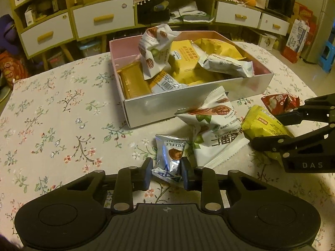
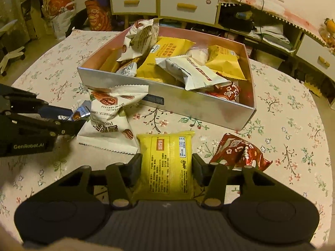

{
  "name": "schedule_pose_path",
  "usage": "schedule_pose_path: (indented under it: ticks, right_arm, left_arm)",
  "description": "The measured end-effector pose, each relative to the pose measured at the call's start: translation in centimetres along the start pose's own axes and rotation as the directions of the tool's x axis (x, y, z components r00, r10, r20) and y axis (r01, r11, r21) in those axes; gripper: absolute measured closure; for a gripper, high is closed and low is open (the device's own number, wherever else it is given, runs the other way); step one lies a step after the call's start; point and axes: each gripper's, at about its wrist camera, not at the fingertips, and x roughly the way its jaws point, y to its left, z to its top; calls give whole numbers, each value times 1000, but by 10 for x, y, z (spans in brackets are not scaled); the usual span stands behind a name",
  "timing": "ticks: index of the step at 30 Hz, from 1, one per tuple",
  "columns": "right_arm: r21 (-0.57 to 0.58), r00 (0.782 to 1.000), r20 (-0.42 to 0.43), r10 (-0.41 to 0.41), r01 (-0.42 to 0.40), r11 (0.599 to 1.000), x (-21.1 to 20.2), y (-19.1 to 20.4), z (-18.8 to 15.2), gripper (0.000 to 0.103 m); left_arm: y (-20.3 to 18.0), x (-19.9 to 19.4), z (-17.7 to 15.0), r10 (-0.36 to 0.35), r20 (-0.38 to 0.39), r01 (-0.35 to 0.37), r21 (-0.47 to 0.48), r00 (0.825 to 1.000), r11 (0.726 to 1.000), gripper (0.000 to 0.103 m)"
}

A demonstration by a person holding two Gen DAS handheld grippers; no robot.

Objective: Organize snacks
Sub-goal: 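Lift the silver foil pack and yellow pack and carry both over the box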

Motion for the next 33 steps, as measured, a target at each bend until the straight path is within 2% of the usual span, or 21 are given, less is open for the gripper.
schedule_pose_path:
  ticks: [18, 27, 33]
  right_arm:
    - [25, 998, 68, 19, -20, 999, -26, -7, 13, 57]
    - [18, 994, 106, -8, 6, 1000, -35, -10, 22, 57]
    - [60, 990, 142, -18, 10, 998, -39, -16, 36, 57]
  left_arm:
    - [5, -18, 6, 10, 6, -10, -9, 1000, 1000, 83]
    - [13, -42, 12, 31, 63, -28, -48, 997, 998, 83]
    - [9, -49, 31, 47, 116, -43, -37, 992, 998, 83]
